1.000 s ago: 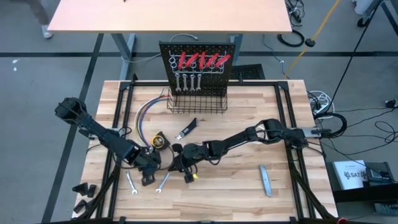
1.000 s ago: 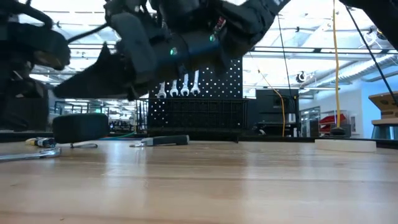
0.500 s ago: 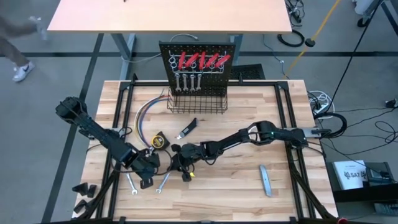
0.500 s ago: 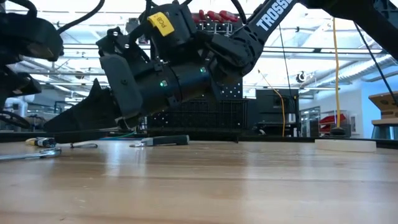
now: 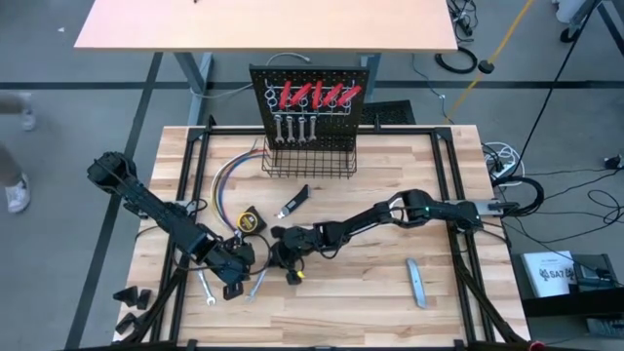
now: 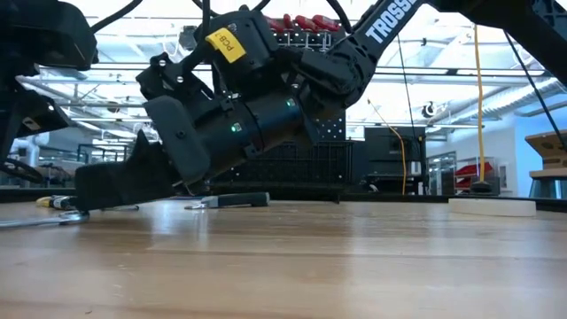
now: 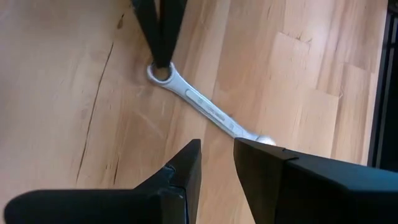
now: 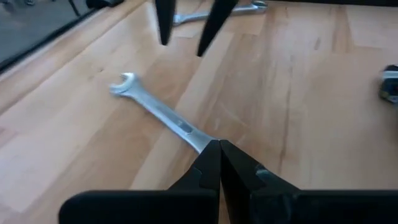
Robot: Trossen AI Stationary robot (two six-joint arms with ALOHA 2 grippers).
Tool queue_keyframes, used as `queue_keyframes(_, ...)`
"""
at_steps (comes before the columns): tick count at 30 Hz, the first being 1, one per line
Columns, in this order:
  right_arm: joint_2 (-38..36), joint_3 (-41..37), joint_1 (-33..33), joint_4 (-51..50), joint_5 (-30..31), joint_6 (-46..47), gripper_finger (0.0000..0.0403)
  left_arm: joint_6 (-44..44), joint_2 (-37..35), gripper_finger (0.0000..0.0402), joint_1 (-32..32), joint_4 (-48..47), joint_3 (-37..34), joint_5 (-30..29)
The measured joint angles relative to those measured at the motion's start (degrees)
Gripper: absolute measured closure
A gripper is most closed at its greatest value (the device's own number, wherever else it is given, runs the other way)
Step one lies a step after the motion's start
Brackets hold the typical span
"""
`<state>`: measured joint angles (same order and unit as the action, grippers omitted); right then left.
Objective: Hang tools onto peg board
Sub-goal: Hang the right wrench on the peg board
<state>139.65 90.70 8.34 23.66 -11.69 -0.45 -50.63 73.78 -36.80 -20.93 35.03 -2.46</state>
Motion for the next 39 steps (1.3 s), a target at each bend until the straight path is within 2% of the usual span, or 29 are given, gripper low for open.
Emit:
queue_keyframes(22,0.0,0.0,-0.2,2.7,0.9,0.0,0.0403,0.0,0.0,0.0301,0.0,0.3,0.0,0.0)
queue_keyframes(30,0.0,0.0,-0.5,-0.8,1.7,0.6,0.0403,0.0,0.0,0.0301,0.0,1.2,0.0,0.0)
queue_keyframes(34,-0.2,0.1,-0.6,-2.6,4.2,1.5,0.0403,-0.1,0.0,0.0301,0.0,1.2,0.0,0.0)
queue_keyframes(36,-0.2,0.1,-0.7,-3.0,4.2,1.9,0.0403,-2.0,0.0,0.0301,0.0,1.4,0.0,-0.4)
queue_keyframes(39,-0.2,0.1,-0.8,-3.2,4.3,3.3,0.0403,-10.2,0.2,0.0301,0.5,3.5,-0.6,-2.8)
